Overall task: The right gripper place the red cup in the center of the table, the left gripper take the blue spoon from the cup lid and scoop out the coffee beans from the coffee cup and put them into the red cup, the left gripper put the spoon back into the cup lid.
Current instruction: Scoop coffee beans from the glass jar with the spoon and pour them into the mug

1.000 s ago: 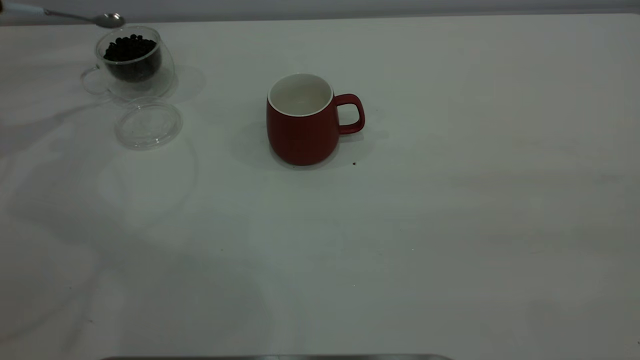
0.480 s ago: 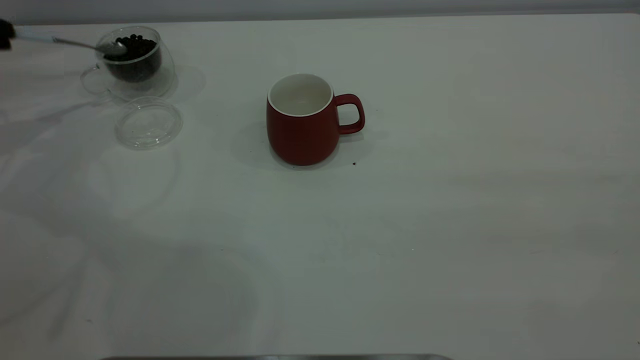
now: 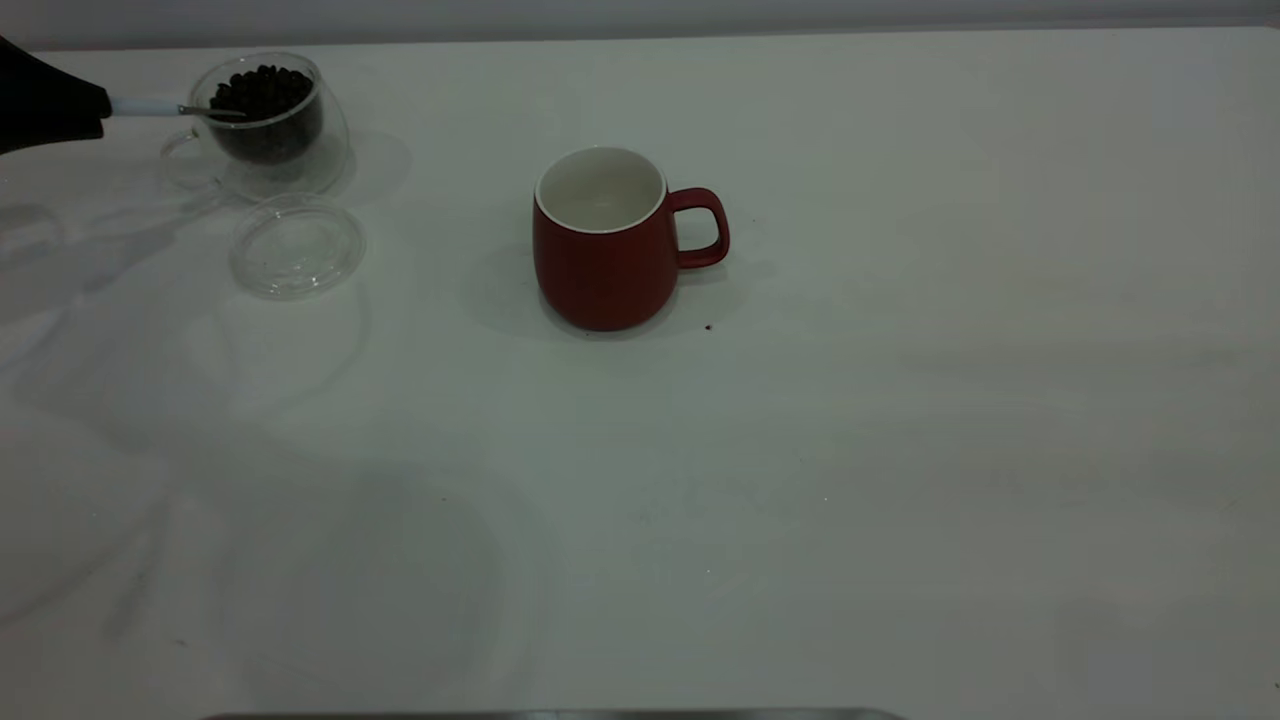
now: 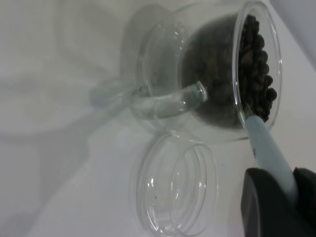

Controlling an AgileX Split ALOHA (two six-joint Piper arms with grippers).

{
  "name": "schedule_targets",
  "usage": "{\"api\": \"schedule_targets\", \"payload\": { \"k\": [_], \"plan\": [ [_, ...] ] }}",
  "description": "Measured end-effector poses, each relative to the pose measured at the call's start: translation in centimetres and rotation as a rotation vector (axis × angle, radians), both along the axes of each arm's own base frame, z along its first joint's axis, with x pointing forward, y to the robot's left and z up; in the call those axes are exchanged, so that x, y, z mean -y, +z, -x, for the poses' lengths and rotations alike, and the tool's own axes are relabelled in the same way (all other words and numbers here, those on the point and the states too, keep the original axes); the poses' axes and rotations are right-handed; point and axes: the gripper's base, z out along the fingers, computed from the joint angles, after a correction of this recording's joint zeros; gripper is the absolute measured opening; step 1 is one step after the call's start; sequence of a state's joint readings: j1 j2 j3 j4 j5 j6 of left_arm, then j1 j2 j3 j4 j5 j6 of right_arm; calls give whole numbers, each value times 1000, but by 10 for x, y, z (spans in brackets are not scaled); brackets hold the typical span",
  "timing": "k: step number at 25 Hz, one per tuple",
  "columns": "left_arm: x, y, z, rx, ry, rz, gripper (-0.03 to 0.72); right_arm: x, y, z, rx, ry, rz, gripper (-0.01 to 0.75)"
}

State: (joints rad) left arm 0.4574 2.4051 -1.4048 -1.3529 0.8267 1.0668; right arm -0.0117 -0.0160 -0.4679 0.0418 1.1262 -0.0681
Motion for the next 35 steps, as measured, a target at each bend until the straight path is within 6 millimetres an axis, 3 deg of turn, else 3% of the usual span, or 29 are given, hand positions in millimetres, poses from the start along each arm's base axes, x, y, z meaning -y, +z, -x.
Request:
{"api": "schedule_targets", "payload": {
  "k": [9,23,35],
  "plan": [
    [-23,2,11,11,32,69,123,0,0,0,0,0,0,243],
    [-23,6,14,27,8,136,123,0,0,0,0,0,0,243],
    [-46,12,28,50,34,201,123,0,0,0,0,0,0,243]
  ]
}}
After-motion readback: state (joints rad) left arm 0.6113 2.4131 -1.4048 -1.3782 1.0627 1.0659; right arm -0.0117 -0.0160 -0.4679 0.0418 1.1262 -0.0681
